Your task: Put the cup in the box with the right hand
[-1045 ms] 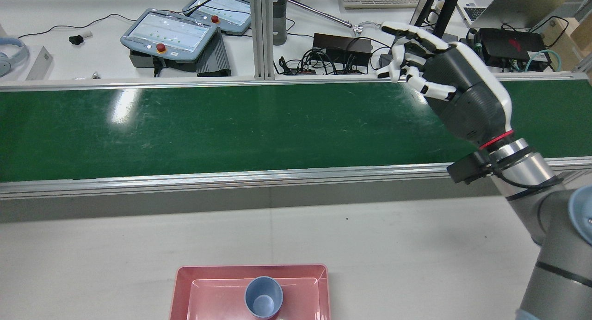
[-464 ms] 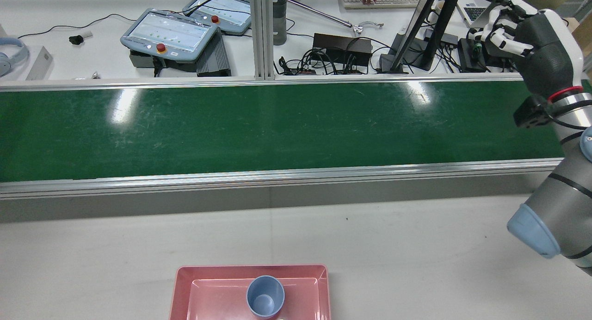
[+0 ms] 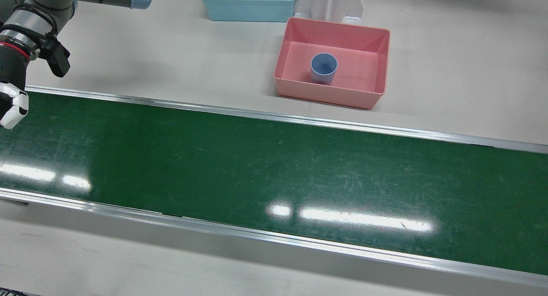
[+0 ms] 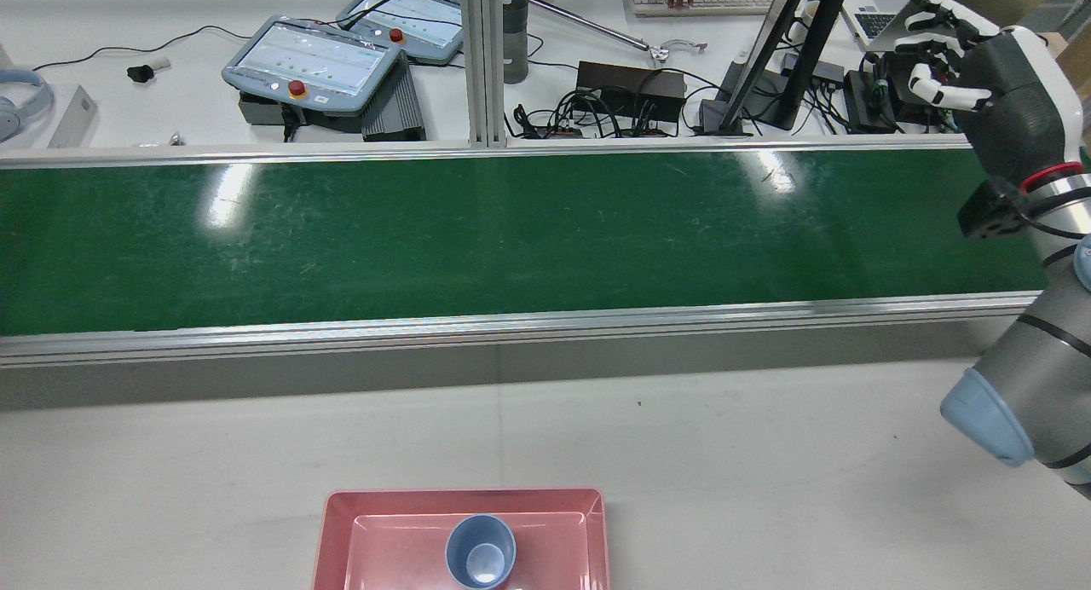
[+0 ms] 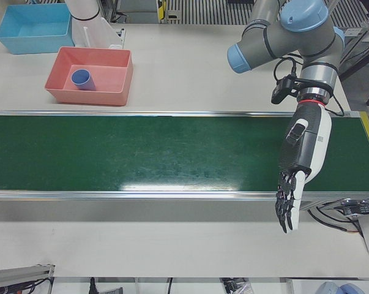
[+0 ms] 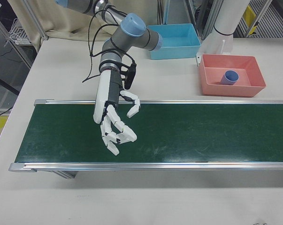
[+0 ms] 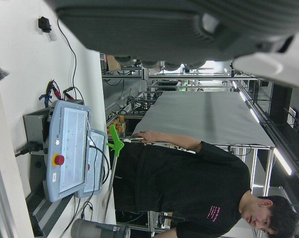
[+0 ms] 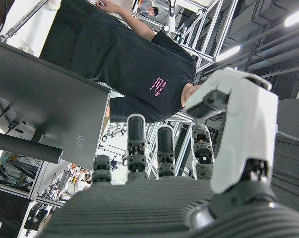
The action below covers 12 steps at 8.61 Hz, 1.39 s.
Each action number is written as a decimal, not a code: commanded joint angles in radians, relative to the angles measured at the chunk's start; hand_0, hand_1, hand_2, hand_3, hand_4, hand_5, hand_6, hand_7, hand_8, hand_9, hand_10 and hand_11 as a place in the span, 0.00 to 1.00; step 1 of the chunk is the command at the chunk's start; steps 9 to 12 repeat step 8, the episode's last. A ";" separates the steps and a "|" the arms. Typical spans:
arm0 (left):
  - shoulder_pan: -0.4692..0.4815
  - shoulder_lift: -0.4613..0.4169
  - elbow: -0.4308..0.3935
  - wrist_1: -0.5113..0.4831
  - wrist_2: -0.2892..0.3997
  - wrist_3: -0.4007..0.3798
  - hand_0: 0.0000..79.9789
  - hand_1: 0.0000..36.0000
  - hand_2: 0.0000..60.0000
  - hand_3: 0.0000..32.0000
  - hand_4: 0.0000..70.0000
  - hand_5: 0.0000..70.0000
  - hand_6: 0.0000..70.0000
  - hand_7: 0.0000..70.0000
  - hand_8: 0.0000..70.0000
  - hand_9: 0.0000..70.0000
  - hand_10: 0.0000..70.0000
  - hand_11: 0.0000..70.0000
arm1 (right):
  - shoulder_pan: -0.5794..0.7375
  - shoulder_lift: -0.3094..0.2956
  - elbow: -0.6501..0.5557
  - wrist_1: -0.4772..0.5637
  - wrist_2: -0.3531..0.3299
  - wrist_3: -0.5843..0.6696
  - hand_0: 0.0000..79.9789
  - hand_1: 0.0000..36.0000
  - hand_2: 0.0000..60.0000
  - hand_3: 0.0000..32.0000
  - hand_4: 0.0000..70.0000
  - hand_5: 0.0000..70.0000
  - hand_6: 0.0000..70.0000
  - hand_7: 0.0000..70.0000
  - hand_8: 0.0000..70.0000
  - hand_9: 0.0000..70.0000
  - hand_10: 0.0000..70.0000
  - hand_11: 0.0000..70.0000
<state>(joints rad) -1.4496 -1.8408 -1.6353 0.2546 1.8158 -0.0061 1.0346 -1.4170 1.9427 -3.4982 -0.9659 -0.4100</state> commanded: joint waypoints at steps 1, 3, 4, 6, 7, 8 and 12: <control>0.000 0.000 0.000 0.000 0.000 0.000 0.00 0.00 0.00 0.00 0.00 0.00 0.00 0.00 0.00 0.00 0.00 0.00 | -0.002 -0.037 -0.001 0.004 -0.017 0.014 0.58 0.37 0.00 0.00 0.00 0.04 0.00 0.00 0.00 0.00 0.00 0.00; 0.000 0.000 0.000 0.000 0.000 0.000 0.00 0.00 0.00 0.00 0.00 0.00 0.00 0.00 0.00 0.00 0.00 0.00 | 0.002 -0.051 0.001 0.004 -0.017 0.016 0.57 0.35 0.00 0.00 0.00 0.04 0.00 0.00 0.00 0.00 0.00 0.00; 0.000 0.000 0.000 0.000 -0.001 0.000 0.00 0.00 0.00 0.00 0.00 0.00 0.00 0.00 0.00 0.00 0.00 0.00 | 0.004 -0.054 0.001 0.004 -0.017 0.016 0.57 0.37 0.00 0.00 0.00 0.04 0.00 0.00 0.00 0.00 0.00 0.00; 0.000 0.000 0.000 0.000 0.000 0.000 0.00 0.00 0.00 0.00 0.00 0.00 0.00 0.00 0.00 0.00 0.00 0.00 | 0.004 -0.054 0.002 0.004 -0.017 0.016 0.57 0.38 0.01 0.00 0.00 0.04 0.00 0.00 0.00 0.00 0.00 0.00; 0.000 0.000 0.000 0.000 0.000 0.000 0.00 0.00 0.00 0.00 0.00 0.00 0.00 0.00 0.00 0.00 0.00 0.00 | 0.004 -0.054 0.002 0.002 -0.019 0.016 0.57 0.38 0.02 0.00 0.00 0.04 0.00 0.00 0.00 0.00 0.00 0.00; 0.000 0.000 0.000 0.000 0.000 0.000 0.00 0.00 0.00 0.00 0.00 0.00 0.00 0.00 0.00 0.00 0.00 0.00 | 0.008 -0.054 0.001 0.002 -0.020 0.016 0.57 0.40 0.03 0.00 0.00 0.04 0.00 0.00 0.00 0.00 0.00 0.00; 0.000 0.000 0.000 0.000 0.000 0.000 0.00 0.00 0.00 0.00 0.00 0.00 0.00 0.00 0.00 0.00 0.00 0.00 | 0.008 -0.054 0.001 0.002 -0.020 0.016 0.57 0.40 0.03 0.00 0.00 0.04 0.00 0.00 0.00 0.00 0.00 0.00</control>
